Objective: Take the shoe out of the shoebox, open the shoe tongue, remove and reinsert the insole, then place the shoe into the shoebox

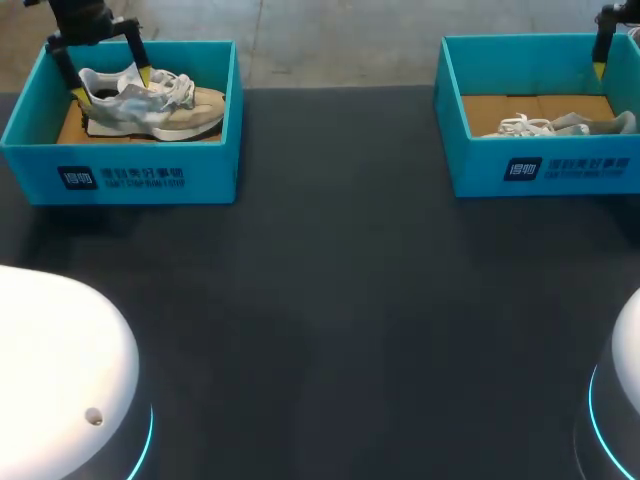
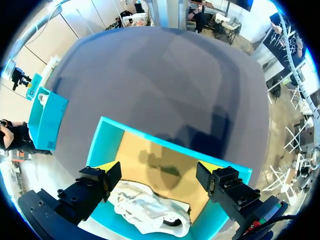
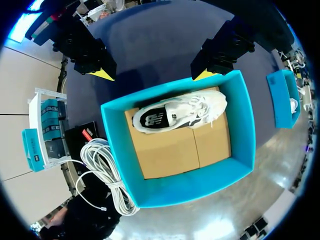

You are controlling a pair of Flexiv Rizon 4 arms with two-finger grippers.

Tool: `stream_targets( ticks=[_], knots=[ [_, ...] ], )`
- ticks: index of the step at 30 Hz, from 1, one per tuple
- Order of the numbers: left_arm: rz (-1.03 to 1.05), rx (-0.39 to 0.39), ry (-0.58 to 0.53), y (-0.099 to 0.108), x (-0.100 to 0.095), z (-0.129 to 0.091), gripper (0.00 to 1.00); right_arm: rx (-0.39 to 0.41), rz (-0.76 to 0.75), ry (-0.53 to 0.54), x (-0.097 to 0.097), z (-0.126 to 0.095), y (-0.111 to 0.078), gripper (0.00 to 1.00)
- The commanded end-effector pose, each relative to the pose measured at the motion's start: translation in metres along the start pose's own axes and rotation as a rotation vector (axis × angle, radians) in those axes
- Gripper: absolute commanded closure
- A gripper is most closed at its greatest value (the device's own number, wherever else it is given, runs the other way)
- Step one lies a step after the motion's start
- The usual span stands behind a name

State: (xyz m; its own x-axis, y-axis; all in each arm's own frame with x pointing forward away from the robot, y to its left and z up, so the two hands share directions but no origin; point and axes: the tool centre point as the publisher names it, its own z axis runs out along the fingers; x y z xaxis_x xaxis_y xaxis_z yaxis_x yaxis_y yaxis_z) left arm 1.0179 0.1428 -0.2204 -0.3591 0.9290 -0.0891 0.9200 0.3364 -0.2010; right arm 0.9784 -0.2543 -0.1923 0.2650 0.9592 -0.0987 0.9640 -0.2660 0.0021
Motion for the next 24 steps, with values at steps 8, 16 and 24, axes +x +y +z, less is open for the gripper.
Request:
stream_targets(
  ticks=[8, 16, 24],
  knots=[
    [-0.005, -0.086, 0.006, 0.058, 0.010, 0.000, 0.00, 0.000, 0.001, -0.001, 0.000, 0.000, 0.000, 0.00],
    [0.153, -0.106, 0.046, 0.103, 0.029, 0.002, 0.00, 0.000, 0.001, -0.001, 0.000, 0.000, 0.000, 0.00],
    [0.253, -0.120, 0.060, 0.146, 0.042, 0.003, 0.00, 0.000, 0.001, -0.001, 0.000, 0.000, 0.000, 0.00]
  ],
)
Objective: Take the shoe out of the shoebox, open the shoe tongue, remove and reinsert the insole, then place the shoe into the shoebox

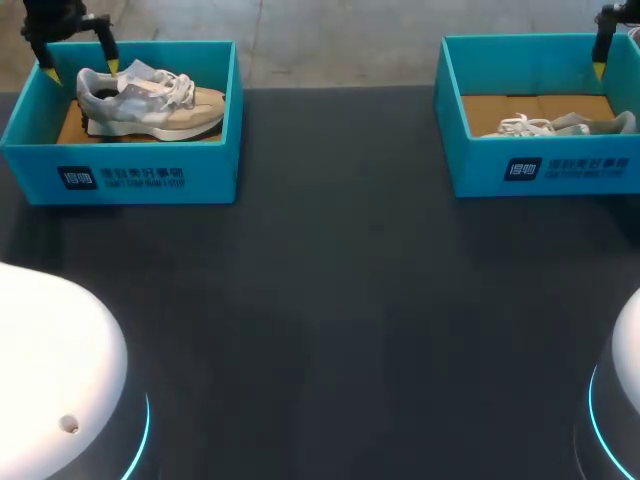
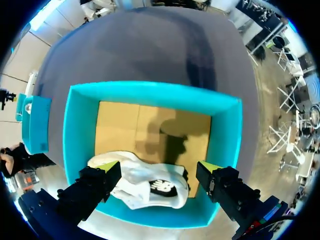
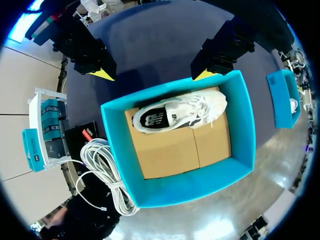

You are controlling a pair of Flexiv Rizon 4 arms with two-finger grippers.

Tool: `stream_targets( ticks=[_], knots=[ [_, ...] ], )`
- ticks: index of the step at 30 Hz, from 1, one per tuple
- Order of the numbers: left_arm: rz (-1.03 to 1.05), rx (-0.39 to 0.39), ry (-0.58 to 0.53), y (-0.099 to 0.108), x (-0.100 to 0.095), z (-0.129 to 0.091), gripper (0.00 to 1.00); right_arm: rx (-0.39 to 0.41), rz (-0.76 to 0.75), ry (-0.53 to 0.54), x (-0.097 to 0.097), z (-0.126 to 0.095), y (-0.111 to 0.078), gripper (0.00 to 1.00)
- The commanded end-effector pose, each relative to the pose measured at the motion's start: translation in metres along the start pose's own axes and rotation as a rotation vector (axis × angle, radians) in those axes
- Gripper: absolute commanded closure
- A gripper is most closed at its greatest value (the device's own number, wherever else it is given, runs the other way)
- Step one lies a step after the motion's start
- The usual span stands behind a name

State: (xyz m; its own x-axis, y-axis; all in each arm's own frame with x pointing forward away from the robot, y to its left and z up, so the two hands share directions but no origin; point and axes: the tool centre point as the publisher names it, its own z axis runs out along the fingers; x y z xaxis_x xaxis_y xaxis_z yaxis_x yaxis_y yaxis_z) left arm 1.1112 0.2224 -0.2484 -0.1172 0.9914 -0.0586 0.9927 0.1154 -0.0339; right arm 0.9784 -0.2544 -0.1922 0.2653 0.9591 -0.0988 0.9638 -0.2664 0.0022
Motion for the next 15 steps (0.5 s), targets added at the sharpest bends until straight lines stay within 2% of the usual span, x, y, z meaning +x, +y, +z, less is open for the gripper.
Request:
stream_targets(
  ticks=[1, 15],
  knots=[
    [0.021, 0.015, 0.005, 0.030, 0.007, 0.008, 0.00, 0.000, 0.000, -0.001, 0.000, 0.000, 0.000, 0.00],
    [0.136, -0.028, 0.033, 0.066, 0.017, 0.027, 0.00, 0.000, 0.000, -0.001, 0.000, 0.000, 0.000, 0.00]
  ],
)
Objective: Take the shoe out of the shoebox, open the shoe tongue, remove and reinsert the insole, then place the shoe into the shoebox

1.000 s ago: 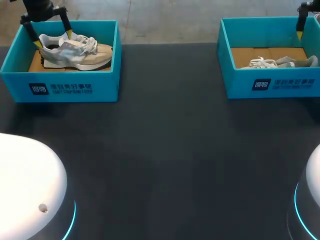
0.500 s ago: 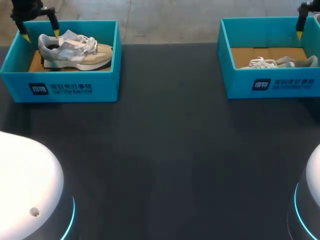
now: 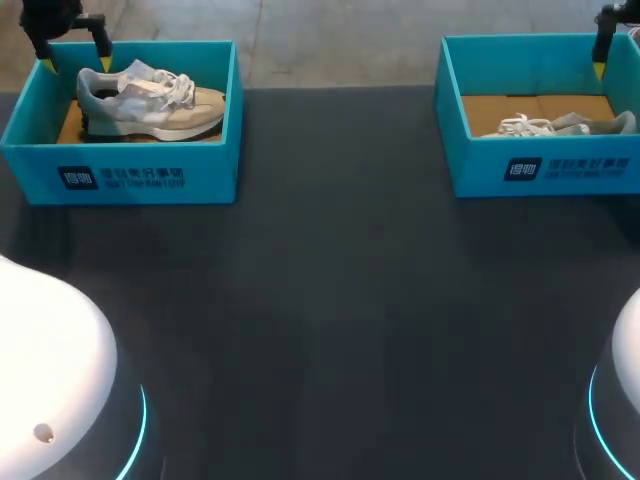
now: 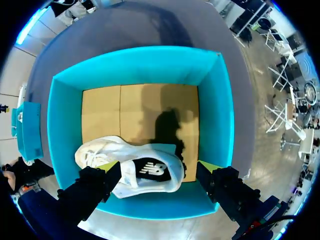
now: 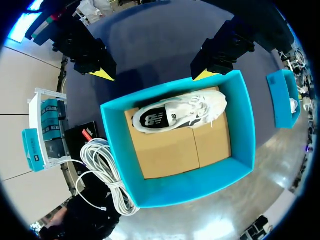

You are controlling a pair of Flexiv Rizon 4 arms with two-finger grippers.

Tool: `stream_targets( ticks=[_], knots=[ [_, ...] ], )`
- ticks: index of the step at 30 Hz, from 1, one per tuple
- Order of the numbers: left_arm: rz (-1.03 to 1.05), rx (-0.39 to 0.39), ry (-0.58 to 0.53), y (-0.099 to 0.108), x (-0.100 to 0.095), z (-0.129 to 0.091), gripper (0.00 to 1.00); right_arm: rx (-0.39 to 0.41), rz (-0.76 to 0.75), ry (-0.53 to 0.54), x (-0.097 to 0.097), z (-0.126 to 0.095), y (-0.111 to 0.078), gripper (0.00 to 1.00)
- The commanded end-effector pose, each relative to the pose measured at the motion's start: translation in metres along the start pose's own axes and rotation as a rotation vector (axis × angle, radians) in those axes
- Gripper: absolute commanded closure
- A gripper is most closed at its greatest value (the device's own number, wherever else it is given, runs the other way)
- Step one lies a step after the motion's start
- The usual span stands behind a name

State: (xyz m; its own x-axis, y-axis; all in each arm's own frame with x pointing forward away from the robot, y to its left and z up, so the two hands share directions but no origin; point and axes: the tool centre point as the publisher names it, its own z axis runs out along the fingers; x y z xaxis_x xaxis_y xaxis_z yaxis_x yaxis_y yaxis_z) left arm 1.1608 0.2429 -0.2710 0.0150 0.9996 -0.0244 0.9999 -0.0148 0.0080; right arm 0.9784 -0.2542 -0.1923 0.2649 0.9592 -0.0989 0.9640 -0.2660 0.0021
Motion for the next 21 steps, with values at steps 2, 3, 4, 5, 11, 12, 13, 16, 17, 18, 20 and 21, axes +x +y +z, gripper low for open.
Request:
stream_targets(
  ticks=[2, 3, 4, 5, 11, 12, 13, 16, 17, 18, 20, 21],
  knots=[
    [0.008, -0.003, 0.003, 0.015, 0.004, 0.010, 0.00, 0.000, 0.001, -0.001, 0.000, 0.000, 0.000, 0.00],
    [0.008, -0.003, 0.003, 0.015, 0.004, 0.011, 0.00, 0.000, 0.001, -0.001, 0.000, 0.000, 0.000, 0.00],
    [0.012, -0.004, 0.003, 0.016, 0.005, 0.013, 0.00, 0.000, 0.001, -0.001, 0.000, 0.000, 0.000, 0.00],
    [0.022, -0.012, 0.008, 0.016, 0.005, 0.015, 0.00, 0.000, 0.001, -0.001, 0.000, 0.000, 0.000, 0.00],
    [0.062, -0.035, 0.044, 0.018, 0.009, 0.024, 0.00, 0.000, 0.001, -0.001, 0.000, 0.000, 0.000, 0.00],
    [0.064, -0.042, 0.052, 0.019, 0.010, 0.026, 0.00, 0.000, 0.001, -0.001, 0.000, 0.000, 0.000, 0.00],
    [0.064, -0.048, 0.059, 0.020, 0.010, 0.027, 0.00, 0.000, 0.001, -0.001, 0.000, 0.000, 0.000, 0.00],
    [0.059, -0.058, 0.072, 0.023, 0.013, 0.031, 0.00, 0.000, 0.001, -0.001, 0.000, 0.000, 0.000, 0.00],
    [0.058, -0.060, 0.076, 0.024, 0.014, 0.033, 0.00, 0.000, 0.001, -0.001, 0.000, 0.000, 0.000, 0.00],
    [0.050, -0.061, 0.078, 0.025, 0.015, 0.034, 0.00, 0.000, 0.001, -0.001, 0.000, 0.000, 0.000, 0.00],
    [0.044, -0.066, 0.088, 0.027, 0.017, 0.037, 0.00, 0.000, 0.001, -0.001, 0.000, 0.000, 0.000, 0.00],
    [0.040, -0.065, 0.088, 0.027, 0.017, 0.038, 0.00, 0.000, 0.001, -0.001, 0.000, 0.000, 0.000, 0.00]
  ],
)
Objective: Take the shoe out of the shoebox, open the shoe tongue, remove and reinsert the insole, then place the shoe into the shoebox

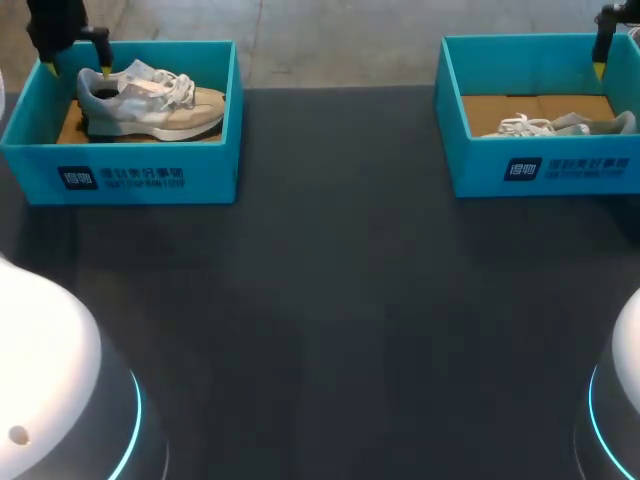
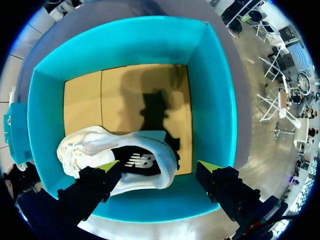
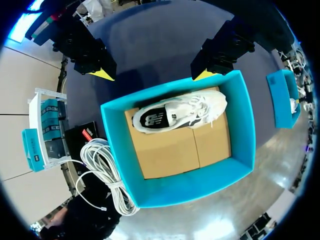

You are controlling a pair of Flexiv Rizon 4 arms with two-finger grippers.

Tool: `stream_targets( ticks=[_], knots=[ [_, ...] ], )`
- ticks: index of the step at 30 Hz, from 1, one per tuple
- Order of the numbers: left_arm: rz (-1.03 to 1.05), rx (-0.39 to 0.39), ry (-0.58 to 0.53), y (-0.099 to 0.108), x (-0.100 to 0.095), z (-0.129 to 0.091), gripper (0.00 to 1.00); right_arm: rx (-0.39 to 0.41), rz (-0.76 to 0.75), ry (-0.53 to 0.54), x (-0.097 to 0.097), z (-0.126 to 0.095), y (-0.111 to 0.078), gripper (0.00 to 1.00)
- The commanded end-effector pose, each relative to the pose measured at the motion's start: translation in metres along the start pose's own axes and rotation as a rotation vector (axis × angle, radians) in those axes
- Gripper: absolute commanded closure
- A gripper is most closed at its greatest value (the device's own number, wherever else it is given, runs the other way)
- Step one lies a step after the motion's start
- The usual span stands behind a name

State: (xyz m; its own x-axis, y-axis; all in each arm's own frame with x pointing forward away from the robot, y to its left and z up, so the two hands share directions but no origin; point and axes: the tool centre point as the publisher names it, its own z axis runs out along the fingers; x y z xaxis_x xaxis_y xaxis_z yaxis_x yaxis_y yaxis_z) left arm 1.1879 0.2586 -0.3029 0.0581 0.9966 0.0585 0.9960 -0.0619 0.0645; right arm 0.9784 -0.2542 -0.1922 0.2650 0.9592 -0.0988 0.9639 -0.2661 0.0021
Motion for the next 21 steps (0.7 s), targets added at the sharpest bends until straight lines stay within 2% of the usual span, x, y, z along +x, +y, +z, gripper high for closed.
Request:
stream_targets(
  ticks=[1, 21],
  knots=[
    [-0.008, -0.005, 0.006, 0.000, 0.000, 0.008, 0.00, 0.000, 0.001, -0.001, 0.000, 0.000, 0.000, 0.00],
    [-0.053, -0.007, 0.062, 0.015, 0.005, 0.027, 0.00, 0.000, 0.001, -0.001, 0.000, 0.000, 0.000, 0.00]
  ],
)
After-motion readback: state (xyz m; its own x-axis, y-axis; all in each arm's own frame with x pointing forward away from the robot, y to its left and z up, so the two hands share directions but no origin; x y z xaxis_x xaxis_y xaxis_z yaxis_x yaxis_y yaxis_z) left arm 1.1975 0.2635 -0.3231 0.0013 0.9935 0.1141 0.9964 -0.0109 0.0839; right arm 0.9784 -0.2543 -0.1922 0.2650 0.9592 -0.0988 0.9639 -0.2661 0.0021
